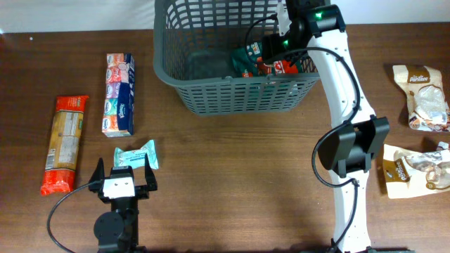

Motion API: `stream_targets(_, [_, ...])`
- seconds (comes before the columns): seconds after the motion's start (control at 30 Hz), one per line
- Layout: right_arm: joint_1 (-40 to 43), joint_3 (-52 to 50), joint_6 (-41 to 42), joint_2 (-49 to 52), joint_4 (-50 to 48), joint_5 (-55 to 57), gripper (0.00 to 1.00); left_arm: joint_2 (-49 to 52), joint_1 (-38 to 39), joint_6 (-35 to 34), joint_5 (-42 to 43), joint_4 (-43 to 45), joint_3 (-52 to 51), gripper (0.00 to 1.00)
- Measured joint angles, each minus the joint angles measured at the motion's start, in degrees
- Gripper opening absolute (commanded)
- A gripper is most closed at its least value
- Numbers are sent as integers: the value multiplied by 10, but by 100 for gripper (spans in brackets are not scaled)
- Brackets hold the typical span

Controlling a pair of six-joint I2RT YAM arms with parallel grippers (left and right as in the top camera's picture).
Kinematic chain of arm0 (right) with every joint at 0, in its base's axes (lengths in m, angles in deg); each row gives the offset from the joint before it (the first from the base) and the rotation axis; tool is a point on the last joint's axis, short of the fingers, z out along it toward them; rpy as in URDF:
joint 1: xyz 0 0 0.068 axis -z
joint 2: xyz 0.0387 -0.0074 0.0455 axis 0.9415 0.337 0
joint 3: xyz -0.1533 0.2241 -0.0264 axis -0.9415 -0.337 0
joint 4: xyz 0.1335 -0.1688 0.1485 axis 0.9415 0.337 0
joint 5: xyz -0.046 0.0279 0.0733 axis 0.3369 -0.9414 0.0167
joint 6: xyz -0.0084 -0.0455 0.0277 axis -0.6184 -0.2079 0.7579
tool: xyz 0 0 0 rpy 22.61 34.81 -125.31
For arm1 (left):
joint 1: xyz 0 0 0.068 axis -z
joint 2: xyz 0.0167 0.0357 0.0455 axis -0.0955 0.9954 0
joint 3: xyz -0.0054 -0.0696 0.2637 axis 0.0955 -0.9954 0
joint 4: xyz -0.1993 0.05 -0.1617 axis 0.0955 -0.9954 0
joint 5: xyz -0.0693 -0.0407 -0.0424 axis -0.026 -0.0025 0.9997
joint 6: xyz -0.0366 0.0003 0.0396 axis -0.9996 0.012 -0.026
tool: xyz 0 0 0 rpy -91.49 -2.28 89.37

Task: Pack container
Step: 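Lower the bag into the basket and open the right gripper, then move the right gripper back toward the white rice bag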

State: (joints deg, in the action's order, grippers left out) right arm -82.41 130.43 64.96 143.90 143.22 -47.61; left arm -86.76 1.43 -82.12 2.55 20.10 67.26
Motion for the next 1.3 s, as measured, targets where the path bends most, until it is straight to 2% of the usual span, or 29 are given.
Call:
stream_targets(0.3, [0,37,-2,0,15,0,93,0,0,0,0,0,0,99])
stream_targets(0.5, [0,151,-14,-7,30,0,99,0,0,0,0,0,0,99])
stream_targets(0.63, [0,225,-17,-29,38,3,99,0,0,0,0,0,0,99])
stream_targets(0.9, [12,315,-25,-107,75,135,99,0,0,0,0,0,0,99])
stream_targets(1.07, [72,321,-9,-159,97,227,99,0,0,0,0,0,0,99])
stream_targets(1.3, [212,318,54,-175,130,277,99,0,0,0,0,0,0,99])
